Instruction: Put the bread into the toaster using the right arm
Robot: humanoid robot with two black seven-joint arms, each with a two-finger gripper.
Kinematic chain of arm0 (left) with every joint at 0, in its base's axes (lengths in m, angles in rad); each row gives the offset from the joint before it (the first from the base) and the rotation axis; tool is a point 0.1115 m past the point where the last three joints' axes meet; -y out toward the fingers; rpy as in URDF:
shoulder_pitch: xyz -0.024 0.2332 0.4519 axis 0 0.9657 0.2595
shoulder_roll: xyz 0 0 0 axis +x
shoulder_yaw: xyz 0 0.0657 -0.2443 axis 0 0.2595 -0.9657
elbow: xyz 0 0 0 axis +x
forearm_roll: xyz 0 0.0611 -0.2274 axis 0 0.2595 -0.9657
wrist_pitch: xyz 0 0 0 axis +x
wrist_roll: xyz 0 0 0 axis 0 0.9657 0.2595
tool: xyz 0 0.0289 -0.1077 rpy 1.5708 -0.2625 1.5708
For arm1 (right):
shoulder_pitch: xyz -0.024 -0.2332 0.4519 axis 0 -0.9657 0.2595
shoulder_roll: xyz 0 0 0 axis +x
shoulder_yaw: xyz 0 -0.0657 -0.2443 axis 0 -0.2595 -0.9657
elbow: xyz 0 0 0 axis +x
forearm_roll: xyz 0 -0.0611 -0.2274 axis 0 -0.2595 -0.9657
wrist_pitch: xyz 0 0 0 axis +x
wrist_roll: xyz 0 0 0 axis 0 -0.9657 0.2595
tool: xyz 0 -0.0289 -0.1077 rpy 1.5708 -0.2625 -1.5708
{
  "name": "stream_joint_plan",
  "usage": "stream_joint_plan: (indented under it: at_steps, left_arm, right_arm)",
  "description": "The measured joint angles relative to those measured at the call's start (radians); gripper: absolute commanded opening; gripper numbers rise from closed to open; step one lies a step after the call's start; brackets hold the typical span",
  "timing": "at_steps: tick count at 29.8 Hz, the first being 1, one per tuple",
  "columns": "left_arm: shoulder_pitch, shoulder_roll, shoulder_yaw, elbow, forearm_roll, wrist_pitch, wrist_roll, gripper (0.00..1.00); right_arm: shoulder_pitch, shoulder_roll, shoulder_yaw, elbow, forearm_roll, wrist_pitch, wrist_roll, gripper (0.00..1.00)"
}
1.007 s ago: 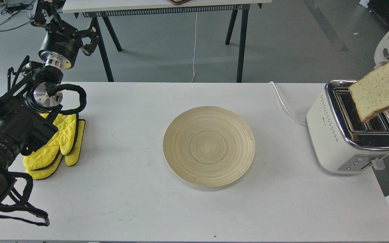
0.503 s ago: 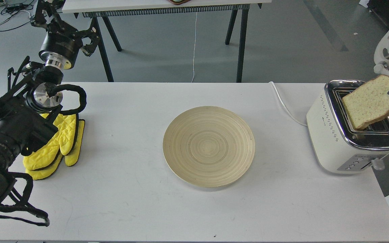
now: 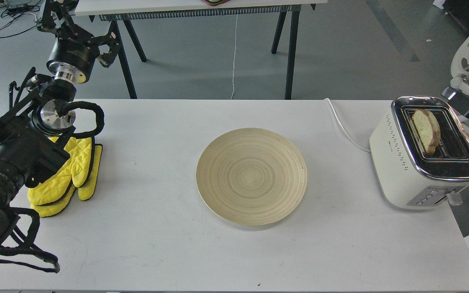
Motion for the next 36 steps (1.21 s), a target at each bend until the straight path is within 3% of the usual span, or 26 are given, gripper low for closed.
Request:
stream_joint_plan:
  at_steps: [8, 13, 20, 29, 36]
  left_arm:
    - [0.002, 0.0, 0.0, 0.0, 0.0, 0.0, 0.0, 1.0]
    - [0.002, 0.0, 0.0, 0.0, 0.0, 0.0, 0.0, 1.0]
    - [0.001, 0.0, 0.0, 0.0, 0.0, 0.0, 0.0, 1.0]
    - [0.001, 0.002, 0.0, 0.001, 0.0, 0.0, 0.0, 1.0]
    - [0.001, 0.002, 0.0, 0.001, 0.0, 0.0, 0.0, 1.0]
  right_arm:
    - [0.003, 0.207, 0.34, -0.06, 0.34, 0.099, 0.007, 1.0]
    - [0.006, 0.439, 0.521, -0.251, 0.39, 0.248, 0.058, 1.0]
    - [0.011, 0.669, 0.696, -0.508, 0.506, 0.437, 0.05, 1.0]
    - [0.055, 0.84, 0.742, -0.667, 0.636, 0.47, 0.045, 1.0]
    - [0.07, 0.897, 0.773, -0.702, 0.641, 0.458, 0.059, 1.0]
